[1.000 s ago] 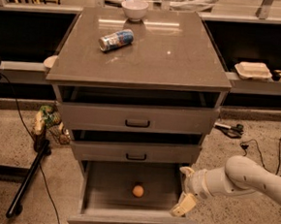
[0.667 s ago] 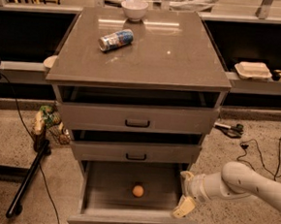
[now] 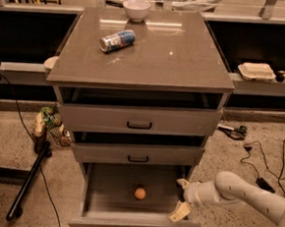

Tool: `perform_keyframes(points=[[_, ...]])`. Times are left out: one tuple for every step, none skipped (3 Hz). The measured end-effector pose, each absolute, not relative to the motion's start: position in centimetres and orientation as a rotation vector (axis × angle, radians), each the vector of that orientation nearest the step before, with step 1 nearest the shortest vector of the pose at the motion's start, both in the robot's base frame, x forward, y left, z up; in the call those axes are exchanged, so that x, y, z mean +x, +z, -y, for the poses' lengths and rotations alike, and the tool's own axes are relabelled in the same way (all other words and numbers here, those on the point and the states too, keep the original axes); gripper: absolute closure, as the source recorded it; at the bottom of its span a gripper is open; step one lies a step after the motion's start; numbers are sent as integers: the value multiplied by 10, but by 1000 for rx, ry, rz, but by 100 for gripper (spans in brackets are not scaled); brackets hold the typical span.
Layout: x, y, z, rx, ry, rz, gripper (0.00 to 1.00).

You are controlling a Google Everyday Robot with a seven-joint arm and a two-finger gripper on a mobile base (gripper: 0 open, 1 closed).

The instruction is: Pick orange from bottom drawer and place on counter

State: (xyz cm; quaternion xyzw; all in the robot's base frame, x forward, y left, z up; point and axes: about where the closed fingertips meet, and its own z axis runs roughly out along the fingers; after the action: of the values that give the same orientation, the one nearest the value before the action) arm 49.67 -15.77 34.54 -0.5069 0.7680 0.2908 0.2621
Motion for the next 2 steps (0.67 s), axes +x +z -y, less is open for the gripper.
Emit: perform_keyframes(points=[[497, 343, 157, -1373, 790, -2080, 0], [502, 322, 152, -1379, 814, -2096, 0]])
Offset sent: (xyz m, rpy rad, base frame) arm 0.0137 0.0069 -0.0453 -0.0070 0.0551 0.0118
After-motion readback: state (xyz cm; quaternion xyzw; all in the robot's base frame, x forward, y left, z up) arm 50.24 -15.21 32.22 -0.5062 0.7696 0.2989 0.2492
